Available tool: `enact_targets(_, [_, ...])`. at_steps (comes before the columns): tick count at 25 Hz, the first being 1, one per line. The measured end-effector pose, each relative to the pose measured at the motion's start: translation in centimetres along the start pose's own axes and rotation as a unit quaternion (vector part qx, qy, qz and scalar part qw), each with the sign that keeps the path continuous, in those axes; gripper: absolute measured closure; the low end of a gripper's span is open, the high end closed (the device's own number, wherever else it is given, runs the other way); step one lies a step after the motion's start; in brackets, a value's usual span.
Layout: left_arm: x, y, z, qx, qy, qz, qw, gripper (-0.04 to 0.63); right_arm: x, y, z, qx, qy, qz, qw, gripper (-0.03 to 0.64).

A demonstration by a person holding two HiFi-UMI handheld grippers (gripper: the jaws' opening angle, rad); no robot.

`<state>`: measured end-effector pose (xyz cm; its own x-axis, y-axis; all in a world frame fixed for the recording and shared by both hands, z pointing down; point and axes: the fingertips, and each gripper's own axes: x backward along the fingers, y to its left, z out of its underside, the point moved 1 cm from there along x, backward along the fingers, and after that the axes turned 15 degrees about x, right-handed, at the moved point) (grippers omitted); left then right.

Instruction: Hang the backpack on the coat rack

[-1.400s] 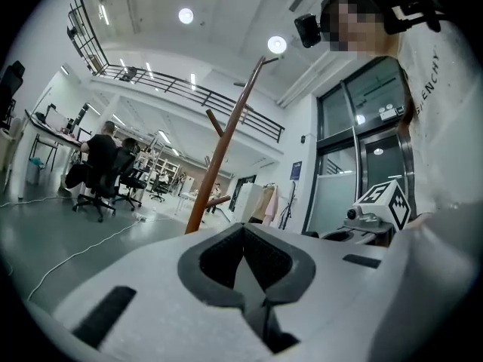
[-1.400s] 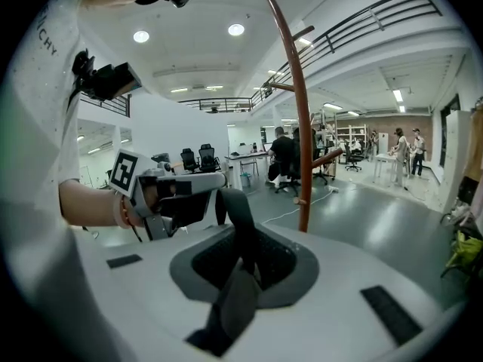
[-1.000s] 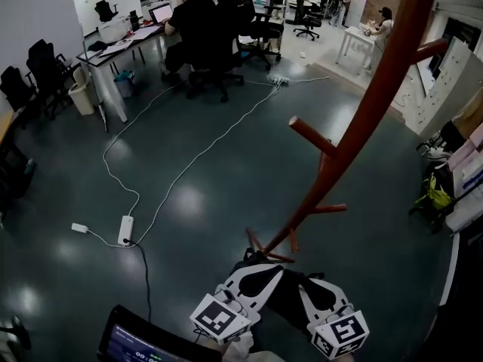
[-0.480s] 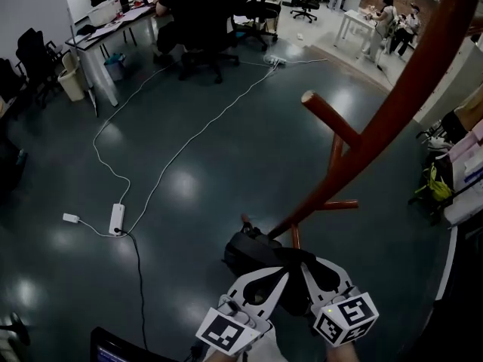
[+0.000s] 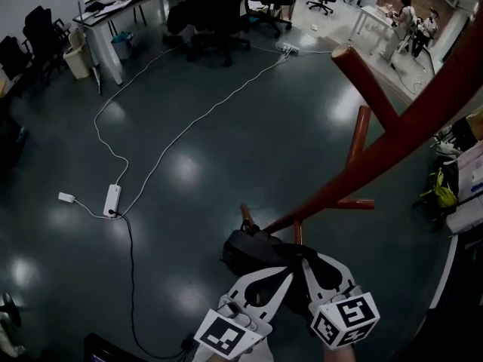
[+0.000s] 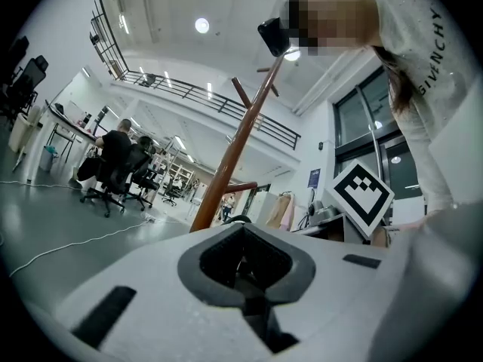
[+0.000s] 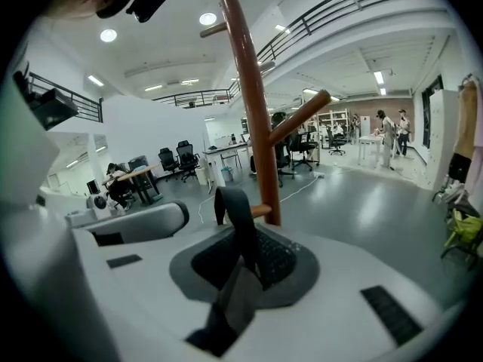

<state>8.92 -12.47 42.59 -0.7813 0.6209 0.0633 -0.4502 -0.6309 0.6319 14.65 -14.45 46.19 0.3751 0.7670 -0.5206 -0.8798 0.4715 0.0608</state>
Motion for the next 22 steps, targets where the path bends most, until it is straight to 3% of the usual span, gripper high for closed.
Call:
enact_targets(9, [-1.3, 1.4, 2.0, -0.01, 0.014, -0.025, 0.9996, 0.586, -1.8, -0.9, 1.5, 0.06, 0.019, 0.032, 0.997, 0.566])
enact_targets(22, [-1.3, 3.0, 3.3, 0.003, 0.006, -0.046, 0.9989, 0.586, -4.0, -1.9, 2.1, 0.099, 0.025, 0.051, 0.993, 0.566])
